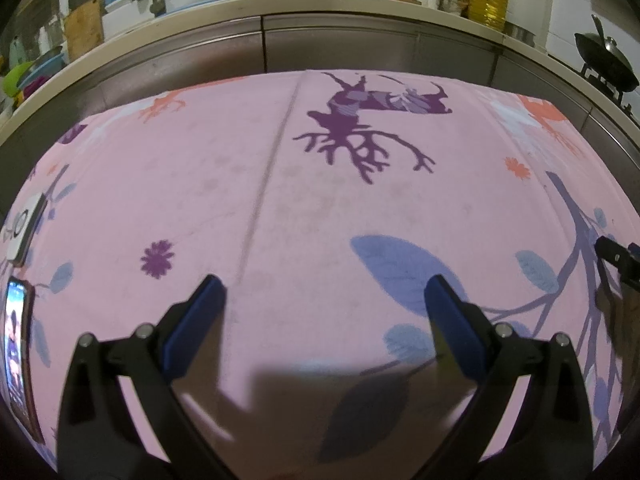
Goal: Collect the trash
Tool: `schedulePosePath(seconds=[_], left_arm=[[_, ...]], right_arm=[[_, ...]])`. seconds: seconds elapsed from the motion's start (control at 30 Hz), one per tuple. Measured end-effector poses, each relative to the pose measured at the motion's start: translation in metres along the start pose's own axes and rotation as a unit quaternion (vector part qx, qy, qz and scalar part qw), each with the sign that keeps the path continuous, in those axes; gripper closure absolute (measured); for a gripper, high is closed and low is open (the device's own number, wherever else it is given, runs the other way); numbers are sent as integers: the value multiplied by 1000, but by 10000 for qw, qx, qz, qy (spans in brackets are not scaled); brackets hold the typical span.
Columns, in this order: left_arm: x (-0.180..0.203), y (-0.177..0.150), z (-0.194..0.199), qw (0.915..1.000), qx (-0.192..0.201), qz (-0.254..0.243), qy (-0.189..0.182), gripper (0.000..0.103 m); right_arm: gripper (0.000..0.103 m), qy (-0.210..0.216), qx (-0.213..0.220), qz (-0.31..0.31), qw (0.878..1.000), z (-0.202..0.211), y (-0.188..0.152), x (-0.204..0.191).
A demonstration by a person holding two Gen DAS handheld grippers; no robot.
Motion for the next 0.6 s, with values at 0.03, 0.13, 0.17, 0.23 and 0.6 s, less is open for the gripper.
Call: schedulePosePath(seconds=[0.03,0.13,0.17,0.23,0.6], left_arm=[[-5,-1,2,10000,8,31,27,6],[-17,-3,7,9997,57,194,139,6],[-20,-5,9,9996,71,231,161,6],[-23,-7,12,9995,79,240,179,6],[-24,-7,14,9996,72,214,161,6]], right_arm=[[6,-1,-1,0,10000,0,0,0],[6,0,-1,0,10000,0,0,0],[6,0,0,0,10000,0,0,0],[6,0,0,0,10000,0,0,0],[6,-3,-4,-1,10000,0,0,0]])
Point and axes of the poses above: each gripper's, at about its wrist camera, not at the fingertips, and z roughly against the way its jaws point, x to its right, y to its top, the point moved 4 cm from there along -z, roughly the way its jaws point, and after that the axes turned 14 degrees about -y, right-handed, at the moved point
